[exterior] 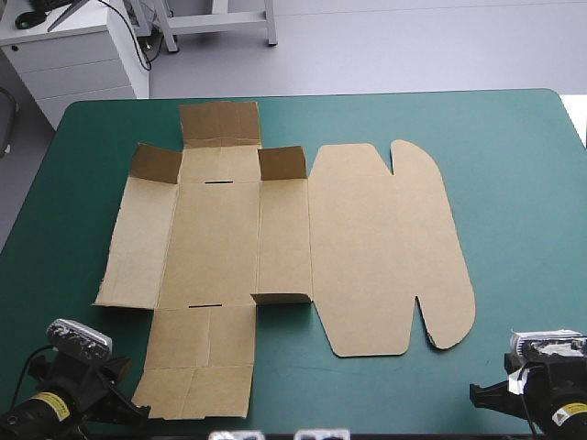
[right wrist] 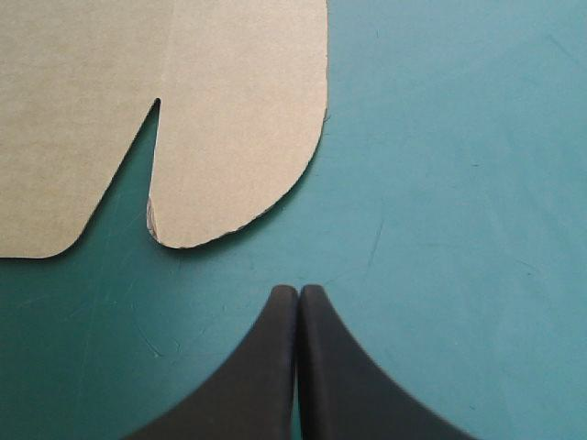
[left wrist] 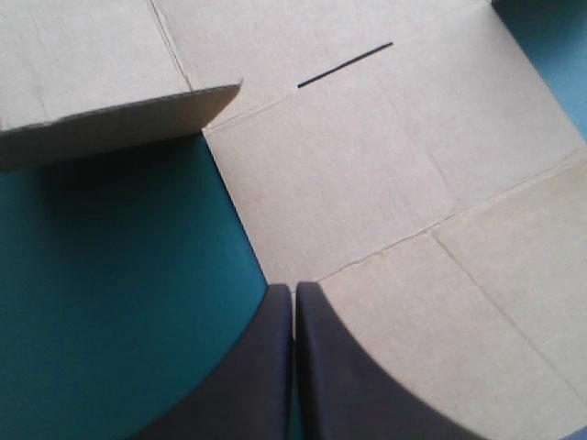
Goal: Fold the box
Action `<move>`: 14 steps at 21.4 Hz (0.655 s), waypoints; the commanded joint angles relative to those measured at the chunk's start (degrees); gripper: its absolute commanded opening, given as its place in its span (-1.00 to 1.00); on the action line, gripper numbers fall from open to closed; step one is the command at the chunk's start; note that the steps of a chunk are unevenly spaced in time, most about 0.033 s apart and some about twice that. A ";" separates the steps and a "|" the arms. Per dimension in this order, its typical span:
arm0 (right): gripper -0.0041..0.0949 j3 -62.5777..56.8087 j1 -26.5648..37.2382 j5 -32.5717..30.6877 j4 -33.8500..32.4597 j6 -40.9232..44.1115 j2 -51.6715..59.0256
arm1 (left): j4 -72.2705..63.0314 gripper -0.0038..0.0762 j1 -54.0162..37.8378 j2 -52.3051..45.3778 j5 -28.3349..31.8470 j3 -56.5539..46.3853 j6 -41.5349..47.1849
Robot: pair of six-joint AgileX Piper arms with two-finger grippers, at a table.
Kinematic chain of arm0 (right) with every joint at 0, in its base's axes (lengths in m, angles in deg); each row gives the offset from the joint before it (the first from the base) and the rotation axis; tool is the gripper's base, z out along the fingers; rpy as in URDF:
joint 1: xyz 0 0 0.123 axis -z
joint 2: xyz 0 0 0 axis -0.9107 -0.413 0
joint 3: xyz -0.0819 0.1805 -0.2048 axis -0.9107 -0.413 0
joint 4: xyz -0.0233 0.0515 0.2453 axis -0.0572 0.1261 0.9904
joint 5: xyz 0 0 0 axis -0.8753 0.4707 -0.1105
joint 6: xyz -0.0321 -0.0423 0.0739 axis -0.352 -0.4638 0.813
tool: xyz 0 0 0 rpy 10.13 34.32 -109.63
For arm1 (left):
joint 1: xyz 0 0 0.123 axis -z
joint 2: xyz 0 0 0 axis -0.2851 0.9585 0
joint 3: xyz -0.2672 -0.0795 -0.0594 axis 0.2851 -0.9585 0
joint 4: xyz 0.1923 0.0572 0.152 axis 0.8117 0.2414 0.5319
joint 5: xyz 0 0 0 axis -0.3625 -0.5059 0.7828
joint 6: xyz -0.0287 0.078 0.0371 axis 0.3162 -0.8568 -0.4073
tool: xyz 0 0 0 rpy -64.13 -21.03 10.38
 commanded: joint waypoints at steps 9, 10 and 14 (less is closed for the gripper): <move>-0.96 1.24 -0.05 3.41 0.66 -0.33 -0.79 | -0.22 -0.92 0.36 21.76 -2.78 24.29 2.07; -0.96 1.24 -0.05 3.41 0.66 -0.33 -0.79 | -0.22 -0.92 0.36 24.44 -2.78 25.90 2.07; -0.96 1.24 -0.05 3.41 0.66 -0.33 -0.79 | 2.62 -0.92 0.23 32.84 -0.58 30.38 1.89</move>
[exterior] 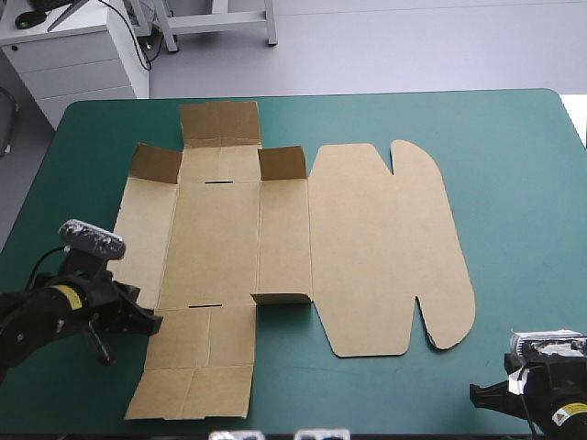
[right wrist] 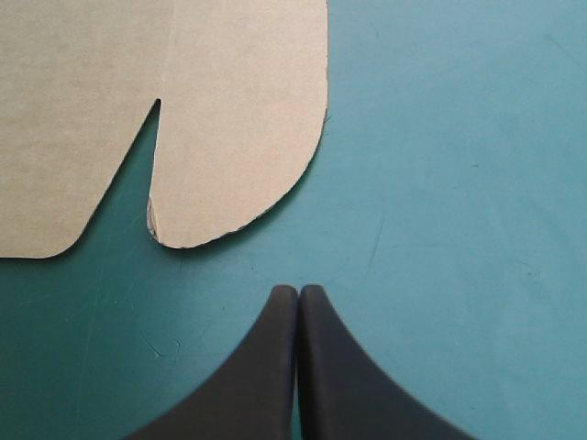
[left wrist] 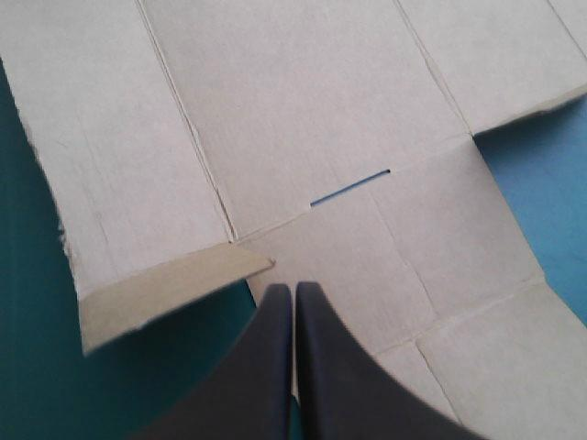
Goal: Fold the box
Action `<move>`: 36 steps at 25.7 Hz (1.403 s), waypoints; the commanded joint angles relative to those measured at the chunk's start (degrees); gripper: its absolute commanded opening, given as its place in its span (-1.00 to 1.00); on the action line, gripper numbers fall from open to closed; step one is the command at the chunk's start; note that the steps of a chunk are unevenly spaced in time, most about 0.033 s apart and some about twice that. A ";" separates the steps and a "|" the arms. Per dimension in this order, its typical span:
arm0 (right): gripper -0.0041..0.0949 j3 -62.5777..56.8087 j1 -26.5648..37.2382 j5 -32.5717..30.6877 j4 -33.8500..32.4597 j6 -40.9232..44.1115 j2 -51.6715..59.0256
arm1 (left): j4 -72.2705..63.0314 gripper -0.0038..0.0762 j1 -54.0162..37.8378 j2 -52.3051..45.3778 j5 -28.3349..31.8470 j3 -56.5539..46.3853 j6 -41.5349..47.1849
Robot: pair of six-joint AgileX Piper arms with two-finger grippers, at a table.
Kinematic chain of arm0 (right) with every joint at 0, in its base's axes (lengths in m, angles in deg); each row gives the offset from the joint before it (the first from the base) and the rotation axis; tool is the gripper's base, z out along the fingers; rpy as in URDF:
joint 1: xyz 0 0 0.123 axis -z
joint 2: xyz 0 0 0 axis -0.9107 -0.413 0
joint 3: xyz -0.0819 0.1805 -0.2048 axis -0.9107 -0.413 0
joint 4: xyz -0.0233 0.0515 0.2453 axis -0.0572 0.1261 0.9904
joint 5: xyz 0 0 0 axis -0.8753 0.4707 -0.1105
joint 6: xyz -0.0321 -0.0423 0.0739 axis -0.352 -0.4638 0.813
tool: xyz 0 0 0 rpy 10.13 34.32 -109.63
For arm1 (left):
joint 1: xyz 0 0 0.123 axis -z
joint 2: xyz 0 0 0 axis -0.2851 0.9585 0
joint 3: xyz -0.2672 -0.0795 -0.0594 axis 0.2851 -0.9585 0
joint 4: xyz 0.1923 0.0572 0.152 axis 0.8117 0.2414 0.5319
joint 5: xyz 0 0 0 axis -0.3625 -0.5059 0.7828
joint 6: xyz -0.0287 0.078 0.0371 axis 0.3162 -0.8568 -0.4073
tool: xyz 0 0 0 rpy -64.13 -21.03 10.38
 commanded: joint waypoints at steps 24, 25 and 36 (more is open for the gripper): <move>-0.96 1.24 -0.05 3.77 -3.37 -0.40 -0.79 | -31.89 -0.92 -53.37 37.96 -3.86 16.01 -31.67; -0.96 1.24 -0.05 3.77 -3.48 -0.40 -0.79 | -31.46 -0.92 -53.37 38.62 -3.86 16.01 -31.83; -0.96 1.24 -0.05 6.19 -3.92 -0.34 -1.03 | -36.87 -0.76 -53.26 43.39 -6.41 14.34 -36.38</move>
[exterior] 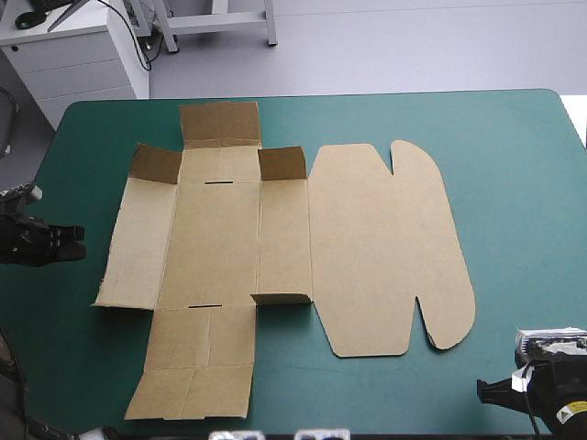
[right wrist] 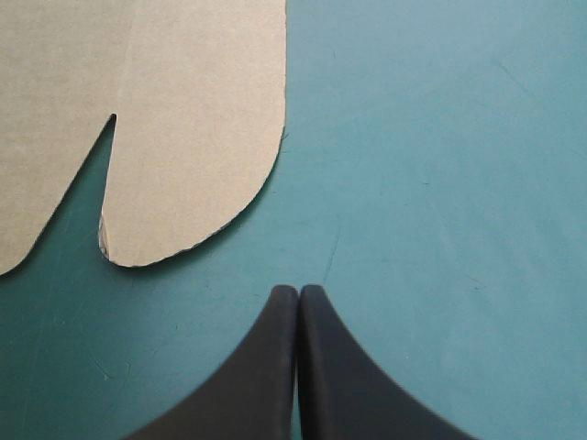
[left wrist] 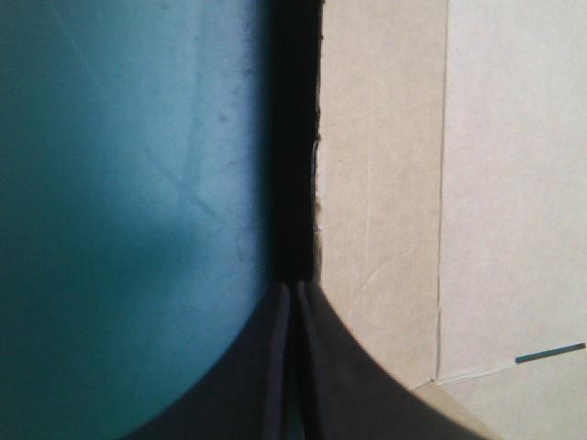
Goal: Fold the box
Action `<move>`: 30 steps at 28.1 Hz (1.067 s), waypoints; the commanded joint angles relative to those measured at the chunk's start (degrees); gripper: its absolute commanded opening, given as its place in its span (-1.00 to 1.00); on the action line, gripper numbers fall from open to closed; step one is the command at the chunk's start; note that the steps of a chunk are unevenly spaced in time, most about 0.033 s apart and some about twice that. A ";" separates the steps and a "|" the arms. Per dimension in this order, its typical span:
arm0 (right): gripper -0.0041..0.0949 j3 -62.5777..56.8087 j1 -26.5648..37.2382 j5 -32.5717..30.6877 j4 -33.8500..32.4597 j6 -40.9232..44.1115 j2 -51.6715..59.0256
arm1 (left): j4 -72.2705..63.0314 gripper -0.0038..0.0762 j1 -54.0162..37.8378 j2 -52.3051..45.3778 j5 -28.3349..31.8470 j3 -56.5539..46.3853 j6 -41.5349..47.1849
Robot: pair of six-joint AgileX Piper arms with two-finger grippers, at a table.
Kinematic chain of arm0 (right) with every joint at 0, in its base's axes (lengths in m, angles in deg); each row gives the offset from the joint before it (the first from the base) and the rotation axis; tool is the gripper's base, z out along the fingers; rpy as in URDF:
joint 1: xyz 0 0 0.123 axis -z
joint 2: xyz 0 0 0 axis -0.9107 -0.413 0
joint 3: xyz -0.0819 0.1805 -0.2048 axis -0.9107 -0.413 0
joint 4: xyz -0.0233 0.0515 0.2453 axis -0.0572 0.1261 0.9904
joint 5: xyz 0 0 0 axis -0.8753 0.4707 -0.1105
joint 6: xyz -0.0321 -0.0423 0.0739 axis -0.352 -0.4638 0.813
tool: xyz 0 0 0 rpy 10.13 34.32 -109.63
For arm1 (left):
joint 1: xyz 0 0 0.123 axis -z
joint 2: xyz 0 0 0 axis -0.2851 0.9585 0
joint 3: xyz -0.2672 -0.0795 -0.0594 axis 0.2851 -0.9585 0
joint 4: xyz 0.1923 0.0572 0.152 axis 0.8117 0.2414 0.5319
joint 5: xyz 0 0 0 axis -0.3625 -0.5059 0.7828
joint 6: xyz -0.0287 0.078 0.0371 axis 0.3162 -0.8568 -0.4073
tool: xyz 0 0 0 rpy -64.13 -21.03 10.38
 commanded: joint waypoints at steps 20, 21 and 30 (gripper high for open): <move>-0.96 1.31 -0.05 3.34 -0.37 -0.17 -1.03 | -9.40 -0.07 3.81 6.16 -3.41 0.76 -0.55; -0.96 1.31 -0.05 3.34 -0.37 -0.17 -1.03 | -9.67 -0.07 4.32 6.56 -3.11 0.76 -0.55; -0.96 1.31 -0.05 1.61 -0.37 -0.10 -1.03 | -9.39 -0.81 7.41 7.28 3.24 0.76 -0.55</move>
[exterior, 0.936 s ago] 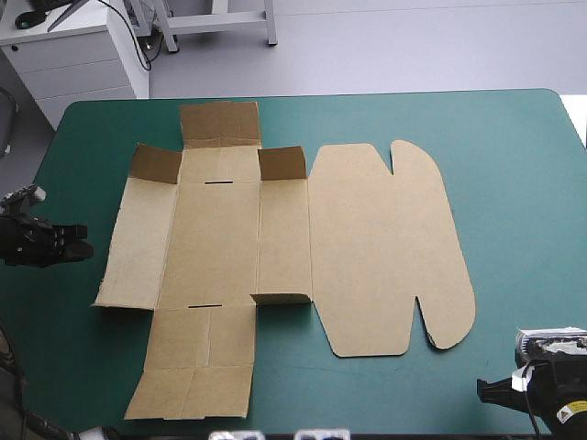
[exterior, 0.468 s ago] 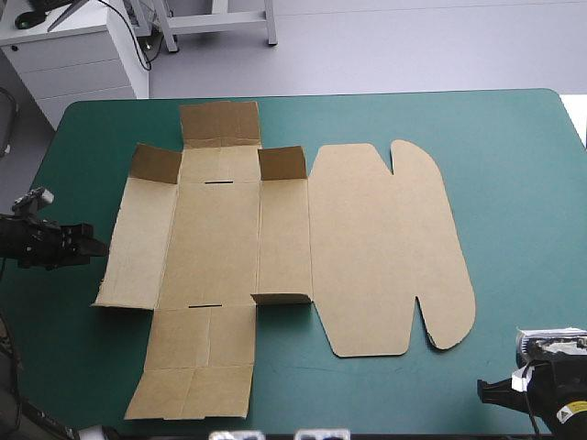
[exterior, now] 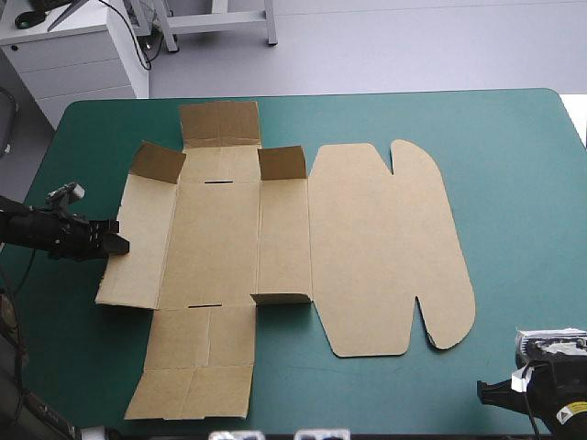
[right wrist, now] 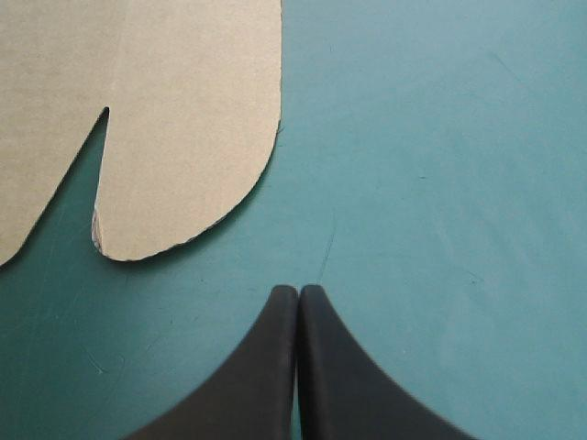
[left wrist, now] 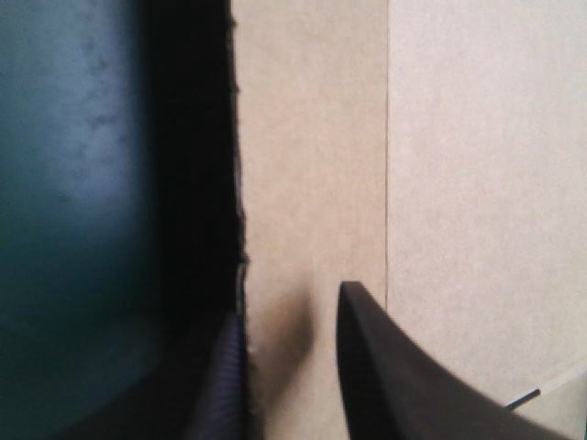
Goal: Fold the box
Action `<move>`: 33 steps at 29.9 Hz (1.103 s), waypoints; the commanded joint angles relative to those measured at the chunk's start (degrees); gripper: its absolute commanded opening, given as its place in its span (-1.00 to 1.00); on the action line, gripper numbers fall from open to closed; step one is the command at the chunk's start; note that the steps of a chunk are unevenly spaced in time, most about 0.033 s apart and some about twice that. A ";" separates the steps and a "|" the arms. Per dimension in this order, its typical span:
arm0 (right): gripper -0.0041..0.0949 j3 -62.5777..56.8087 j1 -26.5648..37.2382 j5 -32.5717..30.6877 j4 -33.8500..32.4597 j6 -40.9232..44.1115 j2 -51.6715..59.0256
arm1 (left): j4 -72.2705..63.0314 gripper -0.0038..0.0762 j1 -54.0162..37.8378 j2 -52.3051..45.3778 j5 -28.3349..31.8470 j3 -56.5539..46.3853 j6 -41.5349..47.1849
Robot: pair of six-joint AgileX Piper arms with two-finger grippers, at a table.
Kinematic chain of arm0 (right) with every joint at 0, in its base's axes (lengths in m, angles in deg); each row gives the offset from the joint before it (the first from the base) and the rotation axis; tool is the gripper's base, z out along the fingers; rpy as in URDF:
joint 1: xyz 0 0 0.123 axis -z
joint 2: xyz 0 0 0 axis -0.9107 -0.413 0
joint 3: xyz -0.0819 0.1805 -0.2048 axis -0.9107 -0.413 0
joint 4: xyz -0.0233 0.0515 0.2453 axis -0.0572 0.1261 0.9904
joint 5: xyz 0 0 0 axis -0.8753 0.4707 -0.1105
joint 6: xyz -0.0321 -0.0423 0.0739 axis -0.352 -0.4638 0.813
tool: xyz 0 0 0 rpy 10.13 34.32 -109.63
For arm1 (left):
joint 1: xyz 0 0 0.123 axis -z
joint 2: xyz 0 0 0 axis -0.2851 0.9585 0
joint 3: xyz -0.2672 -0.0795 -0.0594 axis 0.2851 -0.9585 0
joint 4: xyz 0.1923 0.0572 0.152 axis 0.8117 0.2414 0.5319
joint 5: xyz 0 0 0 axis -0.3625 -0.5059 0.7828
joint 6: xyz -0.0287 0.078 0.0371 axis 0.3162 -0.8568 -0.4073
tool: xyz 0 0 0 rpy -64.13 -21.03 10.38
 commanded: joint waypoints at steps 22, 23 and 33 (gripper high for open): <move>-0.96 1.53 -0.05 1.31 -0.57 -0.10 -1.03 | -2.74 -0.92 0.38 -2.20 -5.90 1.20 -5.36; -0.96 1.53 -0.05 1.31 -0.57 -0.10 -1.03 | -2.74 -0.92 0.38 -2.20 -6.02 1.20 -5.35; -0.96 1.53 -0.05 1.31 -0.57 -0.10 -1.03 | -2.74 -0.81 0.38 -2.20 -7.07 1.20 -5.35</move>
